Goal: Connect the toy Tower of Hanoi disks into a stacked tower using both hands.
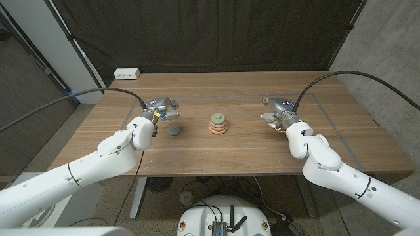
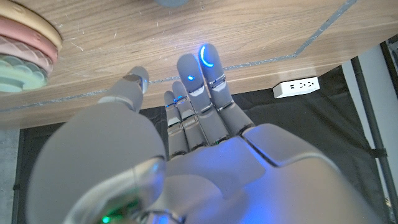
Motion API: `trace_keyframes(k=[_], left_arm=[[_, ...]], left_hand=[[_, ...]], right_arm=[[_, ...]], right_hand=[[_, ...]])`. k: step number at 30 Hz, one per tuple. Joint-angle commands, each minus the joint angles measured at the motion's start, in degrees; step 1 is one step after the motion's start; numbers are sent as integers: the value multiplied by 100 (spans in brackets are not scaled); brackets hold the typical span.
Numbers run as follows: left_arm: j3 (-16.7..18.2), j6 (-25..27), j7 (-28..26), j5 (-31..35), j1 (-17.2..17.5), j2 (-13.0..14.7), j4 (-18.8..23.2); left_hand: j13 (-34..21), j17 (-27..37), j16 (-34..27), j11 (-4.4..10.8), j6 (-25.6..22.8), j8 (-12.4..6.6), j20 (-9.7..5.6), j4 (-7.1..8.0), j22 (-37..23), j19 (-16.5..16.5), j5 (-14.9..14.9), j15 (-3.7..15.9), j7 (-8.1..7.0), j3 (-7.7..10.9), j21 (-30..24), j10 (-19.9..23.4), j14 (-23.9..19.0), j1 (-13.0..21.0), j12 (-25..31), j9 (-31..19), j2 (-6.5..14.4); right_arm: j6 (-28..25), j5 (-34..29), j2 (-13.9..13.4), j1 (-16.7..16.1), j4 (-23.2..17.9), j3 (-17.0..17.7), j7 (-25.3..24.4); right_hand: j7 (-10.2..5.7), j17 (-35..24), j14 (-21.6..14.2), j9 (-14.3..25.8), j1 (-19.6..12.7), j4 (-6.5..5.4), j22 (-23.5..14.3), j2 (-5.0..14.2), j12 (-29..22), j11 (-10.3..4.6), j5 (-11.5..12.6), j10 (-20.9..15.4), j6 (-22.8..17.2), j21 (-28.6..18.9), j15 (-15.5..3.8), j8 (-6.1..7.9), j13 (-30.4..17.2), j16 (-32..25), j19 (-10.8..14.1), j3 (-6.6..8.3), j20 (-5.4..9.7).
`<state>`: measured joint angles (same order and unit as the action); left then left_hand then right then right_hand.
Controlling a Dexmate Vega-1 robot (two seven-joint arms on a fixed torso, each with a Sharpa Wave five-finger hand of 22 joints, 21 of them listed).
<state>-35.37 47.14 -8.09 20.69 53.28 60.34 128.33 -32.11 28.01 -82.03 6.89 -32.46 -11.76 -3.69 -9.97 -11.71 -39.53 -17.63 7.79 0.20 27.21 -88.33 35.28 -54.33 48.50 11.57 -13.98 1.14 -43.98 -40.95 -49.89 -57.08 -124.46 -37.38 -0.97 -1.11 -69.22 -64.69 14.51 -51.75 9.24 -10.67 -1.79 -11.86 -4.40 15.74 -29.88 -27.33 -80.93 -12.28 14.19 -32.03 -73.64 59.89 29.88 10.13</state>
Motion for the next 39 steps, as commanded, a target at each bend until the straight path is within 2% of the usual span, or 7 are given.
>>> trace_keyframes(k=[1, 13, 27, 39], left_arm=[[-257, -45, 940, 463, -410, 321, 94], [-224, -387, 1925, 686, -644, 605, 27], [144, -936, 2211, 539, -435, 805, -123], [120, -981, 2594, 888, -481, 793, -190]], left_hand=[[6, 1, -14, 1, 91, 37, -819, -46, 0, 32, -38, 480, 2, 39, 18, -127, 54, 93, -45, -10, -64], [114, -101, 26, -33, 416, 122, -790, 2, 23, 162, 15, 476, -31, -116, 55, -547, 209, 145, -129, 60, -368], [213, -151, 25, -10, 665, 128, -752, 81, 60, 199, 86, 470, -83, -309, 111, -823, 287, -59, -119, 126, -550], [255, -171, 44, -38, 843, 137, -692, 107, 72, 273, 102, 466, -76, -369, 149, -1025, 353, -149, -126, 144, -575]], right_arm=[[-108, 46, 2, 107, 25, -100, -44], [-177, 38, 57, 243, 55, -233, -27], [-336, -48, 61, 348, 43, -370, 96], [-412, -122, 64, 430, 44, -470, 184]], right_hand=[[-14, -17, 49, 17, 18, -22, -8, 24, -41, 8, 42, -23, 10, 13, -29, -8, -19, 28, -12, 9, 241], [-11, 4, 88, 15, 61, -40, -16, 45, -67, -6, 49, -81, -45, 8, -31, 3, -43, 68, -20, 3, 242], [-5, -40, 57, 13, 90, -47, -14, 81, -76, -7, 68, -109, -64, 12, -30, -1, -69, 39, -32, 9, 243], [-7, -37, 73, 11, 107, -46, -16, 121, -72, -17, 99, -118, -88, 12, -31, -2, -86, 53, -40, 25, 244]])
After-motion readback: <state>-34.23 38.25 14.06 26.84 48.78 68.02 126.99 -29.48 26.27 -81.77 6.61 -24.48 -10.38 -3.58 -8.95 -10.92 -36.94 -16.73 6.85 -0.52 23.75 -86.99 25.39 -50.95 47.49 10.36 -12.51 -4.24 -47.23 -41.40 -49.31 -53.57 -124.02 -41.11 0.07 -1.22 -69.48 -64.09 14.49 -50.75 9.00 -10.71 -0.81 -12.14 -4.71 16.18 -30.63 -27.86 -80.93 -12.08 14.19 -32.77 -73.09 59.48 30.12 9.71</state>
